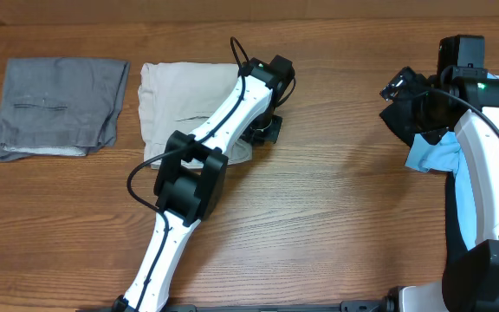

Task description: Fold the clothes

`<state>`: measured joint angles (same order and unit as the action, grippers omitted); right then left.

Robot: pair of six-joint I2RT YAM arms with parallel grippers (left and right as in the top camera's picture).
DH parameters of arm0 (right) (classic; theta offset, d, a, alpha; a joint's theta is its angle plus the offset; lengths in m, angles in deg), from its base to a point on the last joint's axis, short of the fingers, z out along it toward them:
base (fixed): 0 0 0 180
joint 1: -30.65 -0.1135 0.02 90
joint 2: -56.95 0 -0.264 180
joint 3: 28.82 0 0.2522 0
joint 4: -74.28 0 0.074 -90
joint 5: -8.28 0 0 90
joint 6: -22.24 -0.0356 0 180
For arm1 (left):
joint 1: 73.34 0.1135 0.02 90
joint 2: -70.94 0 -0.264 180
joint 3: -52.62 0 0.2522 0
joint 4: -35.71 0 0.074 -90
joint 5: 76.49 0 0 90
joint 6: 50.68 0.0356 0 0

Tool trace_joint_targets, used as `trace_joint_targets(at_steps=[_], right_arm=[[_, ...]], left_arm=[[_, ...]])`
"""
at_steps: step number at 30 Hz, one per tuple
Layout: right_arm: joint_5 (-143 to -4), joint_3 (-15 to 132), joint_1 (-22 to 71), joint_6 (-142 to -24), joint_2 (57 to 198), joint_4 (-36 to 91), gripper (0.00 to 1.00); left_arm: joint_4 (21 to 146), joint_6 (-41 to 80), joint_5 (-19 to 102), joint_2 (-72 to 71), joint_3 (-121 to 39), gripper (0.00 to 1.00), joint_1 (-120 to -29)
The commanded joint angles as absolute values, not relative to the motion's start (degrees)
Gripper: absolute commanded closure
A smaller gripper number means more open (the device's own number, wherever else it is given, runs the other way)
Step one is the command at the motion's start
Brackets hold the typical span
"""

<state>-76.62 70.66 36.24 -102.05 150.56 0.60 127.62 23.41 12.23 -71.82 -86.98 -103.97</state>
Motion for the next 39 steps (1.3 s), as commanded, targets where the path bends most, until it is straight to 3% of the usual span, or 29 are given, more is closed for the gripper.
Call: trace_joint_targets(at_steps=[1,9,19,30,39], right_arm=[[-77.21,70.79,36.37,-101.81,150.42,0.8,0.0],[-77.19,70.79,36.37,-101.81,150.42,0.8,0.0],[-77.19,70.79,36.37,-101.81,150.42,0.8,0.0],[-77.21,70.79,36.37,-101.81,150.42,0.8,0.0],[-77.21,70.79,36.37,-101.81,150.42,0.8,0.0]], left_arm=[[129.76,24.68,10.24,-63.54,-86.98,0.96,-103.36],[137.63,17.34,9.08,-51.67,-86.98,0.96,-100.69],[146.28,13.62,11.64,-49.57,-84.55,0.96,-92.76],[139.24,12.84,12.14,-48.89,-66.87,0.96,-88.58],[124.16,12.53,12.23,-43.41,-47.77,0.96,-83.58]])
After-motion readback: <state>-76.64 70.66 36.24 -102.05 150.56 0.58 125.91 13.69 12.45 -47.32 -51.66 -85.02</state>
